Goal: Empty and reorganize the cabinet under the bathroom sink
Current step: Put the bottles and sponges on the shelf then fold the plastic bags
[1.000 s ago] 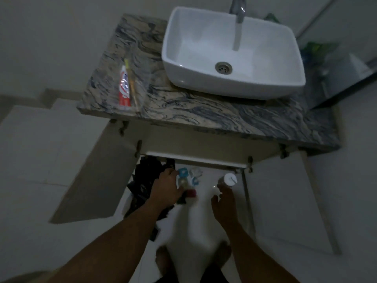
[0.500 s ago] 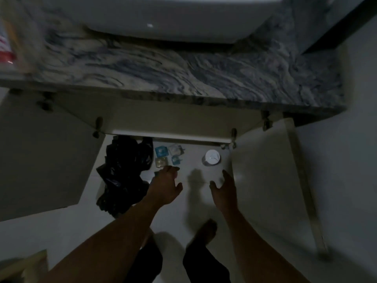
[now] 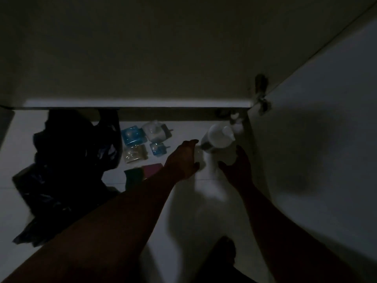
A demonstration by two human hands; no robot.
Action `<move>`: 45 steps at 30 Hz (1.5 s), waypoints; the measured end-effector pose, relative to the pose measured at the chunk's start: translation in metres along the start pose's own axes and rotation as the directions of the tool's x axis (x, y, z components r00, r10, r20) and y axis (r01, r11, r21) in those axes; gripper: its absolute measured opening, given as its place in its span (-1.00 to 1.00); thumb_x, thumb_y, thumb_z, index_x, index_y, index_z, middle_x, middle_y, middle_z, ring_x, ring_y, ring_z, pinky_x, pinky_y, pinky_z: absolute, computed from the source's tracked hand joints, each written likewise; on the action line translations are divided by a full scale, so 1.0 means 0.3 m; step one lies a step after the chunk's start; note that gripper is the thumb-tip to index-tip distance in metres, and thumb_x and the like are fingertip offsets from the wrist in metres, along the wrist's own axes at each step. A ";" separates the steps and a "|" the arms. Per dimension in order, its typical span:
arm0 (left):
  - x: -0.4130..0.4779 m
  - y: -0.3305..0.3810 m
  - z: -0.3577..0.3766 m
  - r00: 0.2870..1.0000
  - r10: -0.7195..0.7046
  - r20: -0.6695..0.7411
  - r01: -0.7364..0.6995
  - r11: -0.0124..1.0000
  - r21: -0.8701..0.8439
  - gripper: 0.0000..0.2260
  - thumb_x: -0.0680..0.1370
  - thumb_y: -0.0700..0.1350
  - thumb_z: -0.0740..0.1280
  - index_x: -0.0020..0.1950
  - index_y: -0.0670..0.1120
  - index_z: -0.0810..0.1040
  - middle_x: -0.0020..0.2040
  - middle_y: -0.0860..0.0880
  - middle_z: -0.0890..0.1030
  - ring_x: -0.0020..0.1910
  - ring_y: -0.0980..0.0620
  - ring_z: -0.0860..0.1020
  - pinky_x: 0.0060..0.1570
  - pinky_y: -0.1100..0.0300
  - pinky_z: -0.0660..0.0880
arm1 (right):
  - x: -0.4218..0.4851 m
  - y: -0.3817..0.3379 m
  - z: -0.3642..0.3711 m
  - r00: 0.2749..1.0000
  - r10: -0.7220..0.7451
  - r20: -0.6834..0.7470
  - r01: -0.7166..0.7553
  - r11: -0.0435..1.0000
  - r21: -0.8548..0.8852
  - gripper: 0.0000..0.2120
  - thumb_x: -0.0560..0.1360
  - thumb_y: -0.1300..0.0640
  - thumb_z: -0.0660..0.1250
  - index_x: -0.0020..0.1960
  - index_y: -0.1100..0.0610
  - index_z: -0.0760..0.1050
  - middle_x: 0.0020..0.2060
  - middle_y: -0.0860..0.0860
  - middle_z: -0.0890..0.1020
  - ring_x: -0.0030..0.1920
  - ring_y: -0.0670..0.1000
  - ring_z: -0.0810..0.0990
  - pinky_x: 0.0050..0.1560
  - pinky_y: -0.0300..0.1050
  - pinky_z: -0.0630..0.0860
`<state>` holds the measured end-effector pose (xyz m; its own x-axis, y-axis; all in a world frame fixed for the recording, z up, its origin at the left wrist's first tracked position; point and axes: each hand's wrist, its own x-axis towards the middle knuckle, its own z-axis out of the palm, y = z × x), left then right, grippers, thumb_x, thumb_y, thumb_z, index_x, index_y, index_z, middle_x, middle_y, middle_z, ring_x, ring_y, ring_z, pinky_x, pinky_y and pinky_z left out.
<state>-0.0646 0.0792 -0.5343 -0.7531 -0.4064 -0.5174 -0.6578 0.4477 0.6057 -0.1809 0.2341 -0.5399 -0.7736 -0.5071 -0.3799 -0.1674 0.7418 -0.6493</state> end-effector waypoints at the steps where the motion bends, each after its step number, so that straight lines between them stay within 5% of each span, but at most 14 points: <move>1: 0.052 -0.028 0.034 1.000 0.015 -0.005 -0.015 1.000 -0.012 -0.23 0.48 -0.06 0.47 0.58 -0.09 0.14 0.47 -0.16 0.34 0.43 -0.12 0.35 0.38 0.02 0.36 | 0.041 0.040 0.039 1.000 -0.008 0.022 0.008 1.000 -0.018 -0.38 0.45 0.11 0.47 0.43 0.16 0.31 0.27 -0.01 0.46 0.30 -0.03 0.42 0.23 -0.26 0.31; 6: 0.258 -0.130 0.118 0.993 0.120 -0.008 -0.120 0.989 -0.092 -0.15 0.44 -0.12 0.52 0.59 -0.13 0.10 0.50 -0.16 0.32 0.45 -0.12 0.34 0.41 0.05 0.33 | 0.183 0.169 0.184 0.990 -0.138 -0.011 0.138 0.988 0.069 -0.36 0.38 0.21 0.52 0.39 0.14 0.35 0.14 -0.22 0.40 0.13 -0.40 0.36 0.18 -0.51 0.30; 10: 0.372 -0.154 0.133 0.982 0.188 0.008 -0.186 0.976 -0.113 -0.13 0.44 -0.10 0.53 0.60 -0.07 0.07 0.51 -0.12 0.32 0.42 -0.10 0.37 0.26 0.17 0.36 | 0.263 0.268 0.261 0.975 -0.212 -0.058 0.219 0.966 0.136 -0.15 0.27 0.16 0.60 0.46 0.09 0.27 0.38 -0.11 0.38 0.39 -0.14 0.33 0.40 -0.08 0.33; 14: 0.446 -0.173 0.170 0.964 0.264 -0.019 -0.262 0.945 -0.193 -0.23 0.40 -0.08 0.56 0.52 -0.05 0.28 0.42 -0.09 0.43 0.32 -0.08 0.49 0.26 0.14 0.45 | 0.352 0.331 0.297 0.972 -0.227 -0.059 0.233 0.918 0.321 -0.10 0.22 0.06 0.64 0.46 0.07 0.30 0.37 0.02 0.47 0.38 0.05 0.44 0.33 0.22 0.43; 17: 0.459 -0.176 0.190 0.960 0.274 -0.057 -0.279 0.925 -0.258 -0.23 0.33 0.02 0.60 0.47 -0.02 0.35 0.37 -0.05 0.49 0.26 -0.03 0.53 0.26 -0.01 0.51 | 0.319 0.275 0.268 0.966 -0.252 -0.066 0.256 0.876 0.409 -0.14 0.22 0.17 0.63 0.44 0.13 0.35 0.32 0.04 0.52 0.31 0.02 0.51 0.24 -0.02 0.53; 21: 0.445 -0.153 0.173 0.955 0.292 -0.054 -0.296 0.920 -0.258 -0.30 0.34 0.07 0.59 0.42 -0.04 0.45 0.32 -0.03 0.54 0.26 0.01 0.51 0.25 0.04 0.50 | 0.298 0.266 0.244 0.977 -0.213 -0.026 0.199 0.857 0.475 -0.25 0.19 0.45 0.57 0.33 0.15 0.46 0.15 0.01 0.61 0.08 -0.04 0.62 -0.18 -0.30 0.59; 25: 0.369 -0.086 0.106 0.942 0.336 0.000 -0.327 0.918 -0.226 -0.40 0.39 0.07 0.56 0.37 -0.03 0.49 0.24 -0.02 0.58 0.06 0.11 0.54 -0.02 0.27 0.48 | 0.266 0.227 0.167 0.979 -0.203 0.034 0.170 0.890 0.423 -0.29 0.18 0.44 0.57 0.27 0.14 0.49 0.17 -0.02 0.61 0.10 -0.06 0.61 -0.04 -0.20 0.59; 27: 0.326 -0.038 0.050 0.945 0.328 -0.007 -0.323 0.925 -0.201 -0.49 0.37 0.13 0.55 0.23 -0.04 0.58 0.11 -0.04 0.65 -0.07 0.10 0.59 -0.20 0.23 0.56 | 0.249 0.172 0.095 0.981 -0.185 0.066 0.153 0.930 0.334 -0.39 0.19 0.37 0.61 0.18 0.11 0.53 0.12 0.01 0.62 0.08 -0.01 0.60 0.05 -0.06 0.59; 30: 0.270 0.062 -0.069 0.953 0.301 -0.020 -0.300 0.940 -0.165 -0.51 0.32 0.22 0.56 0.04 -0.13 0.67 -0.10 -0.08 0.70 -0.17 0.00 0.69 -0.31 0.12 0.64 | 0.232 0.061 -0.035 0.979 -0.162 0.119 0.134 0.968 0.214 -0.47 0.12 0.27 0.67 0.05 0.14 0.63 -0.04 0.11 0.68 -0.06 0.12 0.66 -0.15 0.02 0.64; 34: 0.188 0.191 -0.239 0.949 0.312 -0.041 -0.314 0.933 -0.175 -0.42 0.29 0.27 0.55 -0.01 -0.22 0.67 -0.15 -0.13 0.71 -0.21 -0.04 0.71 -0.23 0.06 0.66 | 0.198 -0.100 -0.182 0.966 -0.221 0.132 0.197 0.965 0.172 -0.57 0.19 0.31 0.62 0.04 0.20 0.64 -0.08 0.16 0.70 -0.09 0.15 0.68 -0.09 0.10 0.64; 38: 0.140 0.253 -0.368 0.928 0.356 -0.108 -0.372 0.905 -0.208 -0.39 0.32 0.23 0.55 0.14 -0.20 0.63 0.01 -0.14 0.68 -0.12 -0.08 0.70 -0.18 0.04 0.66 | 0.191 -0.247 -0.255 0.954 -0.300 0.024 0.297 0.952 0.075 -0.53 0.23 0.23 0.62 0.10 0.15 0.57 0.00 0.06 0.66 -0.04 0.07 0.64 -0.11 0.03 0.67; 42: 0.138 0.302 -0.463 0.882 0.366 -0.298 -0.455 0.828 -0.328 -0.35 0.39 0.15 0.53 0.36 -0.11 0.44 0.11 -0.14 0.63 -0.02 -0.13 0.67 -0.10 0.00 0.66 | 0.231 -0.391 -0.297 0.914 -0.399 -0.078 0.401 0.916 0.009 -0.53 0.33 0.15 0.57 0.18 0.17 0.51 0.03 0.06 0.61 -0.03 0.06 0.64 -0.19 -0.17 0.63; 45: 0.172 0.345 -0.524 0.811 0.347 -0.471 -0.557 0.702 -0.443 -0.54 0.48 -0.02 0.50 0.30 -0.16 0.48 0.13 -0.18 0.64 0.04 -0.15 0.66 -0.04 -0.02 0.64 | 0.293 -0.511 -0.332 0.839 -0.535 -0.096 0.544 0.825 0.153 -0.51 0.36 0.37 0.51 0.26 0.32 0.49 0.14 0.19 0.59 0.11 0.18 0.61 -0.11 -0.14 0.64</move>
<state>-0.1694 -0.0206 -0.4033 -0.8321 -0.5496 0.0750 -0.0358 0.1881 0.9815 -0.2842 0.1195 -0.4081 -0.6186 -0.7803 0.0920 -0.4653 0.2695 -0.8431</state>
